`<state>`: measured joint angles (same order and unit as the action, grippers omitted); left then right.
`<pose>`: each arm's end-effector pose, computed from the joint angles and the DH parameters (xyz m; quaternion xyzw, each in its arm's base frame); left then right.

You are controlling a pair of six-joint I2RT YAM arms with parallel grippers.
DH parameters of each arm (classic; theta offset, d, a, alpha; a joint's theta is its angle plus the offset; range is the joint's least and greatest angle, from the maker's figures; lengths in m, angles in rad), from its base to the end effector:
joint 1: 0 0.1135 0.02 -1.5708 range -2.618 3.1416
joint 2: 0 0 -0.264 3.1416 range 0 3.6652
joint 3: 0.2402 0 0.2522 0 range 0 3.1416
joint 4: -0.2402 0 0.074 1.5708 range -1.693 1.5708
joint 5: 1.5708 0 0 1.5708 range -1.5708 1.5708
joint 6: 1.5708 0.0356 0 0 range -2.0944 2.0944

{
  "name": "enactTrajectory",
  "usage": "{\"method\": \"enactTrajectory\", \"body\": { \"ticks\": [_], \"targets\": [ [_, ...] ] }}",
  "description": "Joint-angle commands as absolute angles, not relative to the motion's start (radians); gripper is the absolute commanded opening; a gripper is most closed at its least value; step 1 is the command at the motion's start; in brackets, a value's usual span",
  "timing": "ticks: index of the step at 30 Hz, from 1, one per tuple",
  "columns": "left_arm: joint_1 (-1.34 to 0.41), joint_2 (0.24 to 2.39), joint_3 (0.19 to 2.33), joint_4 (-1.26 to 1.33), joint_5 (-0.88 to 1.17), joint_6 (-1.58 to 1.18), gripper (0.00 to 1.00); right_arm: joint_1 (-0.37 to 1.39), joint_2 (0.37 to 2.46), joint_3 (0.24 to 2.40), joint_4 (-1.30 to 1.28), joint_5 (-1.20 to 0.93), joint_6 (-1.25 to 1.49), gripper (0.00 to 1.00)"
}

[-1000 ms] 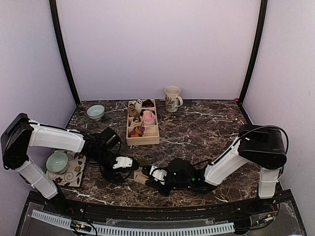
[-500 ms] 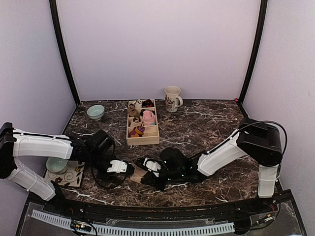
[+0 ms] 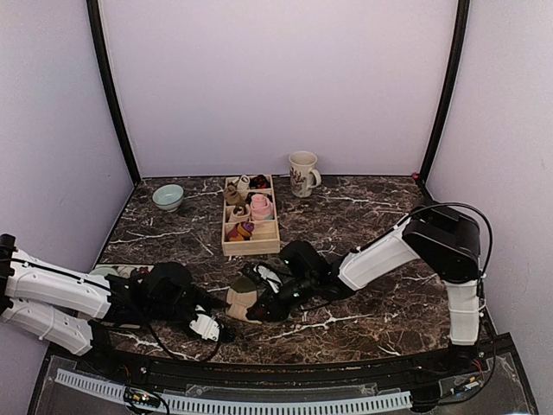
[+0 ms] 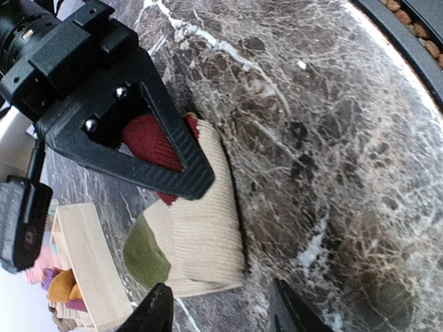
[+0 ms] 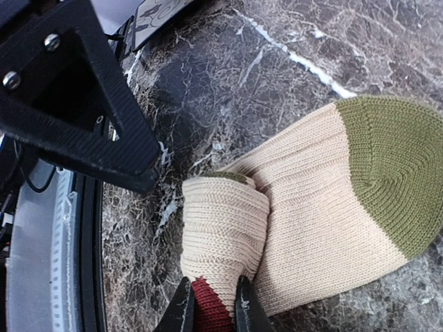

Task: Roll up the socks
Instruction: Pick up the sock from the center of the board.

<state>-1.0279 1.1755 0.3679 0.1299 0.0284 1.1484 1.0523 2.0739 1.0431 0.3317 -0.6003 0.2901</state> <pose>0.1109 -0.1858 0.1529 0.8017 0.4131 0.0132 0.4318 0.1827 0.3607 0.0990 -0.4380 0.7574 0.4607 0.1491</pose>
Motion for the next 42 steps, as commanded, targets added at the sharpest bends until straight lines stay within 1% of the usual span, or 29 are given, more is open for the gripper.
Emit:
{"method": "enactTrajectory", "body": {
  "ticks": [1,9,17,23,25,26,27,28,29,30,31,32,33,34,37,42],
  "targets": [
    [-1.054,1.224,0.363,0.284,-0.036,1.196,0.49,1.041,2.154,1.026,0.076,-0.617,0.372,0.03],
    [-1.075,1.330,0.365,0.335,-0.060,1.202,0.50,1.035,2.165,1.023,0.156,-0.644,0.545,0.04],
    [-1.075,1.437,0.387,0.474,-0.104,1.256,0.50,1.035,2.203,1.048,0.177,-0.725,0.598,0.04],
    [-1.075,1.459,0.401,0.475,-0.100,1.264,0.49,1.029,2.219,1.051,0.188,-0.758,0.638,0.05],
    [-1.077,1.471,0.400,0.487,-0.097,1.278,0.46,1.025,2.221,1.051,0.193,-0.763,0.653,0.05],
    [-1.077,1.475,0.404,0.485,-0.096,1.282,0.41,1.021,2.220,1.049,0.198,-0.759,0.660,0.05],
    [-1.077,1.477,0.407,0.484,-0.093,1.284,0.33,1.017,2.216,1.041,0.209,-0.750,0.668,0.06],
    [-1.077,1.479,0.413,0.474,-0.091,1.280,0.23,1.014,2.211,1.034,0.218,-0.739,0.674,0.08],
    [-1.077,1.479,0.418,0.459,-0.089,1.267,0.09,1.010,2.201,1.027,0.228,-0.724,0.677,0.10],
    [-1.077,1.478,0.425,0.451,-0.088,1.259,0.01,1.009,2.189,1.018,0.244,-0.707,0.677,0.15],
    [-1.077,1.476,0.428,0.443,-0.091,1.235,0.00,1.009,2.174,1.011,0.246,-0.683,0.670,0.24],
    [-1.077,1.475,0.433,0.427,-0.091,1.218,0.00,1.009,2.158,1.007,0.247,-0.657,0.652,0.41],
    [-1.077,1.468,0.441,0.400,-0.081,1.198,0.00,1.011,2.138,1.000,0.246,-0.629,0.632,0.88],
    [-1.076,1.462,0.449,0.372,-0.072,1.173,0.00,1.011,2.114,0.989,0.244,-0.594,0.608,0.98],
    [-1.071,1.445,0.480,0.275,-0.042,1.105,0.00,1.010,2.021,0.937,0.252,-0.490,0.543,0.99],
    [-1.031,1.439,0.525,0.150,0.016,1.027,0.00,1.006,1.884,0.834,0.207,-0.227,0.494,0.99]
  ]
}}
